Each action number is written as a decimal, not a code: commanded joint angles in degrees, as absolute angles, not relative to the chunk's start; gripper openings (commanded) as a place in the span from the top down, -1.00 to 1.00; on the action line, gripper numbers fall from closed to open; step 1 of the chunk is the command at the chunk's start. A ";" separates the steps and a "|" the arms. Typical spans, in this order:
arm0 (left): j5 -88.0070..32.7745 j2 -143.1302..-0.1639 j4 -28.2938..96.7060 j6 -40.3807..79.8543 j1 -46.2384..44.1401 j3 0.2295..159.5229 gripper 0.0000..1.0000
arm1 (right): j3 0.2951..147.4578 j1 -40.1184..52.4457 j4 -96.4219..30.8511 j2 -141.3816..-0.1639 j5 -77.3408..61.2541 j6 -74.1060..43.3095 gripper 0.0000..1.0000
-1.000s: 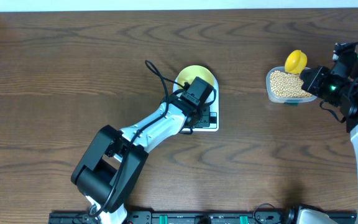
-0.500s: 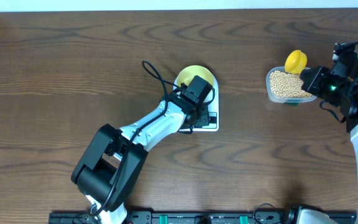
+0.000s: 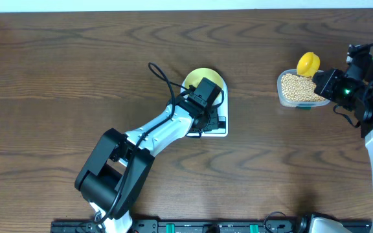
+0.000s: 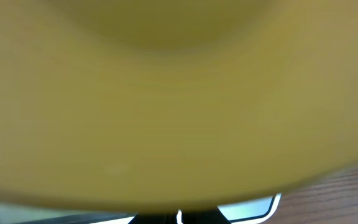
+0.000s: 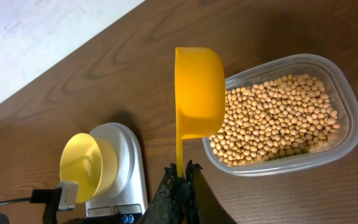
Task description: Scoop item into bowl and weigh 50g on scale
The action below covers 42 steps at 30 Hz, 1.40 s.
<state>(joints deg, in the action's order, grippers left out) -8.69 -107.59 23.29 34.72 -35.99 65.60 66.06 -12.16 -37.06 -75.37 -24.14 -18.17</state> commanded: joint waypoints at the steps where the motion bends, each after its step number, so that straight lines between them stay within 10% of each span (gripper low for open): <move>1: -5.89 -111.24 23.94 34.15 -35.09 63.59 0.85 | 66.96 -11.90 -37.10 -75.55 -23.92 -17.06 0.98; 42: -6.22 -109.91 26.11 35.16 -35.03 63.72 0.86 | 66.96 -11.90 -39.31 -75.55 -23.92 -16.40 0.98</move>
